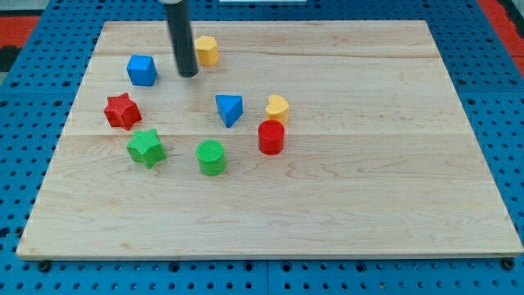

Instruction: Slide the red star slightly to the center left of the board

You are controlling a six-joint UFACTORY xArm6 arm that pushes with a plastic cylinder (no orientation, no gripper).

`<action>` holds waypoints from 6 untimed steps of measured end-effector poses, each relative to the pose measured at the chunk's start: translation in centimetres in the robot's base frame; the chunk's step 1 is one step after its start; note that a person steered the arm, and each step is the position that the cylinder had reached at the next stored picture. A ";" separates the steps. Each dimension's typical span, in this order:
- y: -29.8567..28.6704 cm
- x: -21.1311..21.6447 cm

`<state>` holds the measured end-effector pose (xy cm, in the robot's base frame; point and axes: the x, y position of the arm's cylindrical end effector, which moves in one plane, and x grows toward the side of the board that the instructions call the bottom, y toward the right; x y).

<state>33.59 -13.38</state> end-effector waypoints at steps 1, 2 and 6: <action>-4.3 -0.5; -6.6 -0.7; -2.3 7.6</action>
<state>41.14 -15.70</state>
